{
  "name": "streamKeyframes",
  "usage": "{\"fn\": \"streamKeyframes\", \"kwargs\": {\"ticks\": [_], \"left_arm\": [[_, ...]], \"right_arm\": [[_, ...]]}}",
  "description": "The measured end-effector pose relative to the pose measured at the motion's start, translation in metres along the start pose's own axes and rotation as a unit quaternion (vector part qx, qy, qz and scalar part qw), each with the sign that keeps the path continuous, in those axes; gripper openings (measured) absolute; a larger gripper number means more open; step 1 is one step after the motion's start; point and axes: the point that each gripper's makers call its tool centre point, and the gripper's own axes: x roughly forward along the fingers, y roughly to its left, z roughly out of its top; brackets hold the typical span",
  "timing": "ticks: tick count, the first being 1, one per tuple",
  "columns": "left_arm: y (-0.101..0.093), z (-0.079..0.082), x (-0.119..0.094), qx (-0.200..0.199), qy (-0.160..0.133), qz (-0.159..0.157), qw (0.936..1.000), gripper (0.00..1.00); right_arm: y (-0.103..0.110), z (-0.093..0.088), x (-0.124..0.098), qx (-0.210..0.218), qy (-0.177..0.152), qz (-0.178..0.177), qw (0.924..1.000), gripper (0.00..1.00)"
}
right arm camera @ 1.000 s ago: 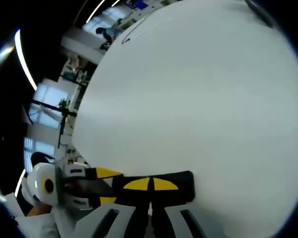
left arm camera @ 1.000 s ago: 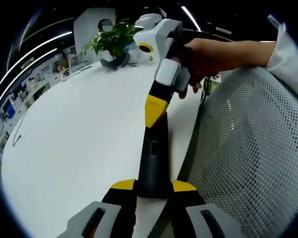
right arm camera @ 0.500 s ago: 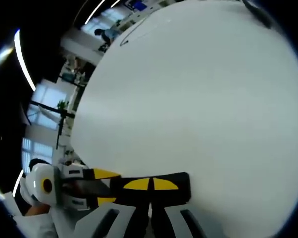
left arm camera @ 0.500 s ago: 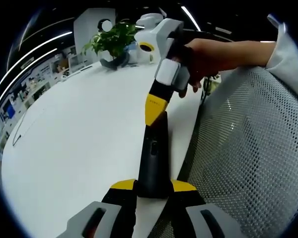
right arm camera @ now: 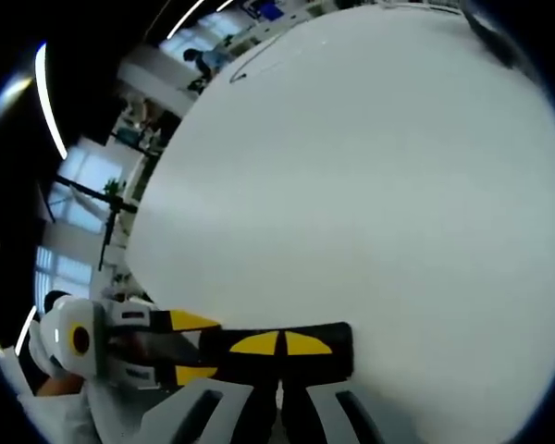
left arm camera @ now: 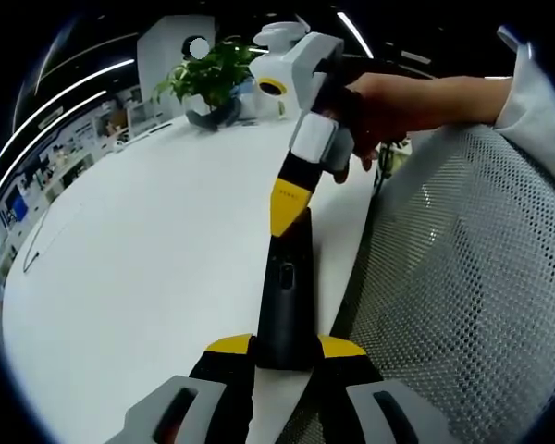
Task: Press the specified remote control buttons in sequence, fully releasing each button before pressing the next.
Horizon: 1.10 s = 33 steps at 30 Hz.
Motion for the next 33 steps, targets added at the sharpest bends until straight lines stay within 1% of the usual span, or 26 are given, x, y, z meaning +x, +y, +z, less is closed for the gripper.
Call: {"fn": "streamKeyframes", "kwargs": {"ticks": [3,9,16,22,25,29,33], "left_arm": [[0.000,0.000,0.000,0.000,0.000,0.000,1.0000,0.24],[0.000,0.000,0.000,0.000,0.000,0.000,1.0000,0.24],[-0.001,0.001,0.000,-0.002,0.002,0.001,1.0000,0.25],[0.000,0.001,0.000,-0.002,0.003,0.002,1.0000,0.25],[0.000,0.001,0.001,-0.004,0.010,0.003,0.9999,0.25],[0.000,0.001,0.001,-0.002,0.010,0.002,0.9999,0.24],[0.001,0.000,0.000,-0.003,0.012,0.002,0.9999,0.24]], "right_arm": [[0.000,0.000,0.000,-0.005,0.001,-0.005,1.0000,0.00],[0.000,0.001,0.000,-0.004,-0.003,0.001,1.0000,0.00],[0.000,0.001,-0.002,0.017,0.004,0.008,0.9998,0.00],[0.008,-0.002,-0.003,0.015,0.011,0.023,0.9996,0.00],[0.010,-0.004,-0.003,0.020,0.018,0.030,0.9992,0.00],[0.011,-0.002,-0.005,0.024,0.013,0.036,0.9990,0.00],[0.012,-0.005,-0.004,0.032,0.027,0.043,0.9982,0.00]]}}
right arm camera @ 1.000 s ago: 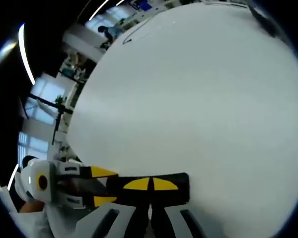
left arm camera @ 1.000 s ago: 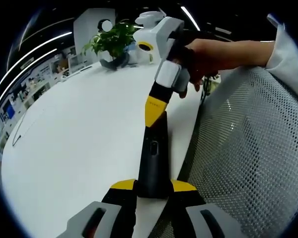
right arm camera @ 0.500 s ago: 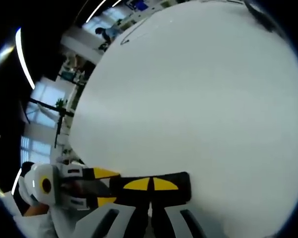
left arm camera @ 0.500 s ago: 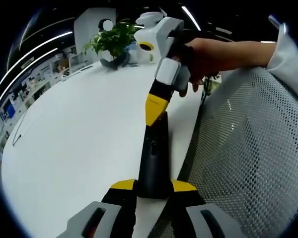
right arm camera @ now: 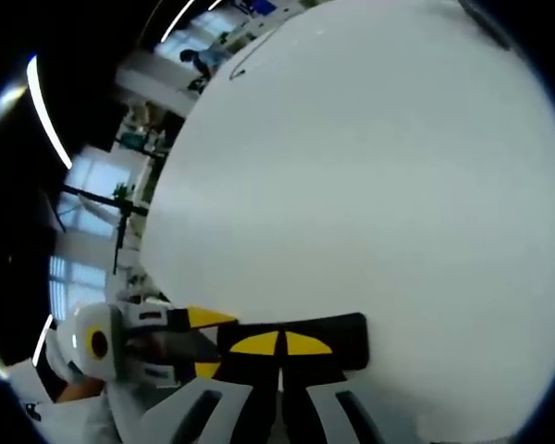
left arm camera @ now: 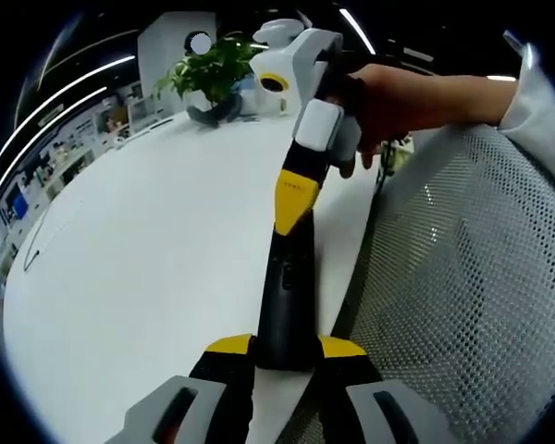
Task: Press the specified remote control buttons in sequence, fully releasing each button before pressing the next.
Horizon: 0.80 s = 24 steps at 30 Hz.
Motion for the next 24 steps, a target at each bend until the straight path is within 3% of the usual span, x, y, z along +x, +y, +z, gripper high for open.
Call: {"fn": "streamKeyframes", "kwargs": {"ticks": [16,24], "left_arm": [[0.0004,-0.0003,-0.0010,0.003,-0.008,-0.002,1.0000,0.24],[0.0003,-0.0001,-0.0010,0.004,-0.010,-0.003,0.9999,0.24]], "right_arm": [[0.0009,-0.0095,0.0063,-0.005,0.029,-0.004,0.9996,0.00],[0.0004,-0.0100,0.0054,-0.008,0.027,-0.005,0.9996,0.00]]}}
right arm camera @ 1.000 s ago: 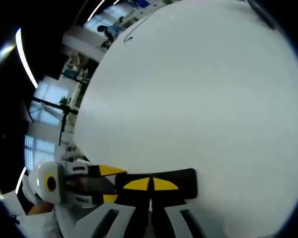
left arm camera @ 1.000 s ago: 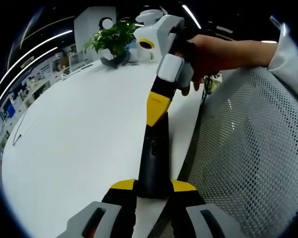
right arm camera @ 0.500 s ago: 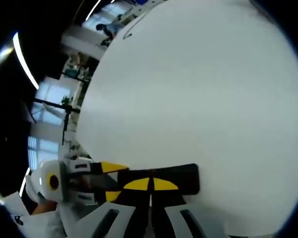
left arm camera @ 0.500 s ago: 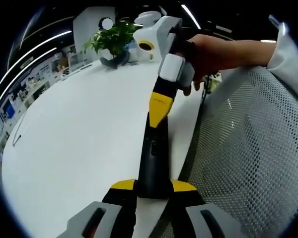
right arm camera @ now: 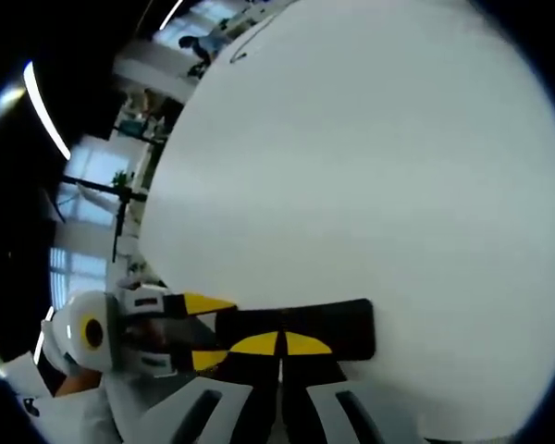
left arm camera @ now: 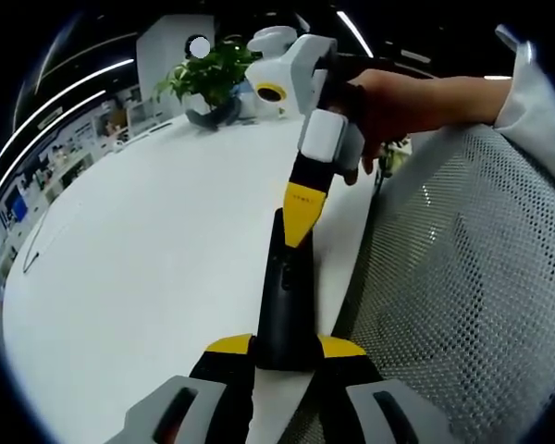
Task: Press the specified remote control buttons in sequence, fully releasing each button before pressing the next.
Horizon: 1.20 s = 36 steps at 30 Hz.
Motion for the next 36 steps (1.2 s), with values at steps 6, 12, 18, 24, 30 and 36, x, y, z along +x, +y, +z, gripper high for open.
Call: {"fn": "streamKeyframes", "kwargs": {"ticks": [6,12,18,24,30,36], "left_arm": [[0.0000,0.0000,0.0002,0.002,0.000,-0.001,1.0000,0.24],[-0.0001,0.0000,0.0001,0.003,0.000,-0.002,1.0000,0.24],[0.0000,-0.0001,0.0000,0.002,0.001,-0.002,1.0000,0.24],[0.0000,0.0000,0.0002,0.001,0.001,-0.002,1.0000,0.24],[0.0002,0.0001,0.0005,0.001,0.000,-0.002,1.0000,0.24],[0.0001,0.0002,0.0008,0.000,0.000,-0.002,1.0000,0.24]], "right_arm": [[-0.0009,0.0004,0.0005,-0.001,-0.001,0.000,1.0000,0.00],[-0.0016,0.0005,-0.0002,0.012,-0.002,0.004,0.9999,0.00],[-0.0013,0.0003,-0.0005,0.005,-0.005,-0.001,1.0000,0.00],[-0.0025,0.0008,-0.0007,0.016,-0.007,0.003,0.9998,0.00],[-0.0039,0.0012,-0.0014,0.021,-0.008,0.002,0.9997,0.00],[-0.0052,0.0016,-0.0029,0.026,-0.009,0.002,0.9996,0.00]]}}
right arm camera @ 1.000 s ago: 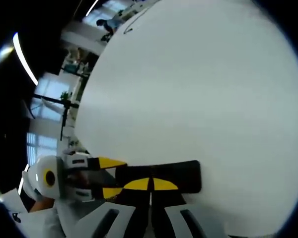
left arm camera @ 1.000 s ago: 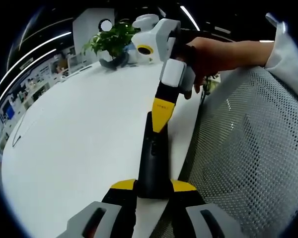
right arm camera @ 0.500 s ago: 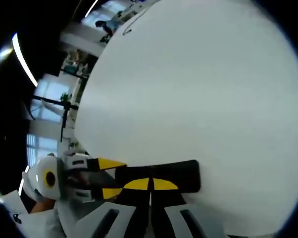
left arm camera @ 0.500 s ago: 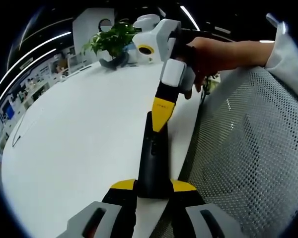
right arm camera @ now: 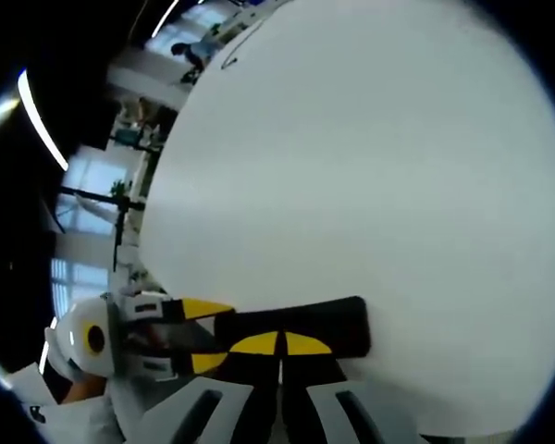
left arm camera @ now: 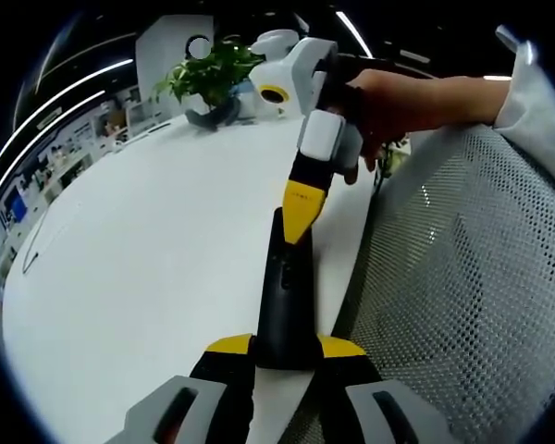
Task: Press the specified remote control buttons in sequence, fully releasing each button before pressing the next.
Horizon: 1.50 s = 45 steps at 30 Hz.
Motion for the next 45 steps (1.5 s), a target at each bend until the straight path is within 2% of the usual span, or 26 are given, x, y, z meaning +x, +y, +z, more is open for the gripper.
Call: {"fn": "streamKeyframes", "kwargs": {"ticks": [12,18,23,29,31,34,38,41,42,45], "left_arm": [[0.000,0.001,0.000,-0.001,-0.005,0.002,1.0000,0.24],[0.000,0.001,0.001,-0.004,-0.005,0.004,1.0000,0.25],[0.000,0.001,0.001,-0.005,-0.005,0.005,1.0000,0.25],[0.000,0.001,0.001,-0.006,-0.005,0.006,1.0000,0.25],[-0.001,0.001,0.001,-0.008,-0.003,0.008,0.9999,0.25],[-0.001,0.001,0.001,-0.009,0.000,0.009,0.9999,0.25],[-0.001,0.001,0.001,-0.007,0.001,0.007,0.9999,0.25],[0.000,0.001,0.001,-0.005,0.004,0.006,1.0000,0.24],[0.000,0.000,0.001,-0.006,0.005,0.006,1.0000,0.24],[0.000,0.000,0.001,-0.005,0.008,0.005,0.9999,0.24]], "right_arm": [[-0.001,0.000,0.001,-0.011,-0.001,-0.007,0.9999,0.00],[0.000,0.000,0.002,-0.032,0.009,-0.027,0.9991,0.00],[0.000,0.001,0.004,-0.051,0.031,-0.062,0.9963,0.00],[-0.002,-0.001,0.001,-0.048,0.019,-0.051,0.9974,0.00],[0.000,-0.001,0.002,-0.083,0.010,-0.036,0.9959,0.00],[0.000,-0.002,0.000,-0.074,0.000,-0.032,0.9967,0.00],[0.003,-0.002,0.001,-0.115,0.003,-0.044,0.9924,0.00],[0.002,-0.002,0.000,-0.113,0.006,-0.045,0.9925,0.00],[0.000,-0.005,-0.002,-0.101,0.019,-0.048,0.9935,0.00],[-0.002,0.000,-0.007,-0.094,0.004,-0.044,0.9946,0.00]]}}
